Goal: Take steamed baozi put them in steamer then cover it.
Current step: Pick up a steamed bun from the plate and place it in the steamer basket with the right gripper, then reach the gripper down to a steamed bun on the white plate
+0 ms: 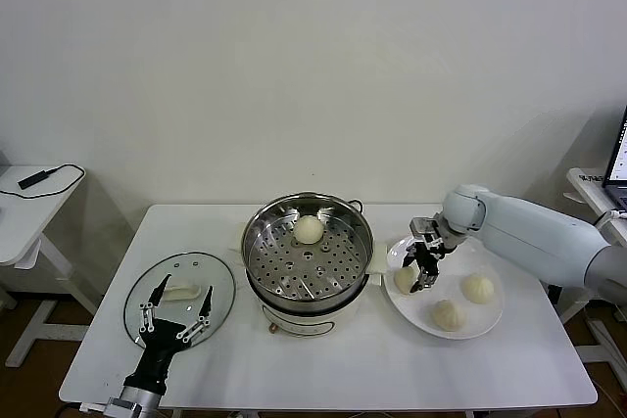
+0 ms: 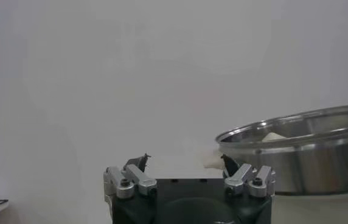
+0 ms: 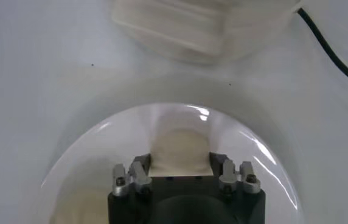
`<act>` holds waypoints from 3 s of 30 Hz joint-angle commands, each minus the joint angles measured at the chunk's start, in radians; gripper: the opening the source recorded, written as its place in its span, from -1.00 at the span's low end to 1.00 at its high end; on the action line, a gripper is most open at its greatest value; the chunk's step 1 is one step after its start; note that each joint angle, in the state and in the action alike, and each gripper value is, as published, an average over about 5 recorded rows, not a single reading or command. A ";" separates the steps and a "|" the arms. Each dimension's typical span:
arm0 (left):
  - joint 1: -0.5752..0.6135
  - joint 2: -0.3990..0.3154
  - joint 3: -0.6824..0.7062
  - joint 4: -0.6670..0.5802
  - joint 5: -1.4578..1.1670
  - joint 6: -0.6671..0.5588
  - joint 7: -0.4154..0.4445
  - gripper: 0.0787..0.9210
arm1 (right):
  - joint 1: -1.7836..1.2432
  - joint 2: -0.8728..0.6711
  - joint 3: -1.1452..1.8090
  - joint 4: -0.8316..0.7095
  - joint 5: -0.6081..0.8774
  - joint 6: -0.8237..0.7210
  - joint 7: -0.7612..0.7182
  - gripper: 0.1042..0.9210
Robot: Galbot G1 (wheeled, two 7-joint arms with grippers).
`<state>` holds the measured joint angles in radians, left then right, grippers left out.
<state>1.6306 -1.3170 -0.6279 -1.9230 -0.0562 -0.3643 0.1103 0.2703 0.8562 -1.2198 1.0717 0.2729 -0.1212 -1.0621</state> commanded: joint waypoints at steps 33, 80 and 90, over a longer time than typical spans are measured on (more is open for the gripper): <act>-0.021 0.017 0.033 -0.022 -0.003 -0.022 -0.001 0.77 | 0.495 0.607 -0.367 0.154 0.543 -0.206 0.167 0.31; -0.044 0.020 0.048 -0.009 0.009 -0.028 -0.001 0.77 | 0.785 -0.002 -0.507 0.498 0.361 -0.181 0.016 0.76; -0.041 0.014 0.050 -0.009 0.021 -0.029 -0.003 0.77 | 0.581 -0.246 -0.552 0.449 0.192 -0.128 0.024 0.76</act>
<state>1.5885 -1.2999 -0.5812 -1.9347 -0.0421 -0.3931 0.1088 0.9206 0.8774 -1.7203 1.4880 0.5953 -0.2837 -1.0046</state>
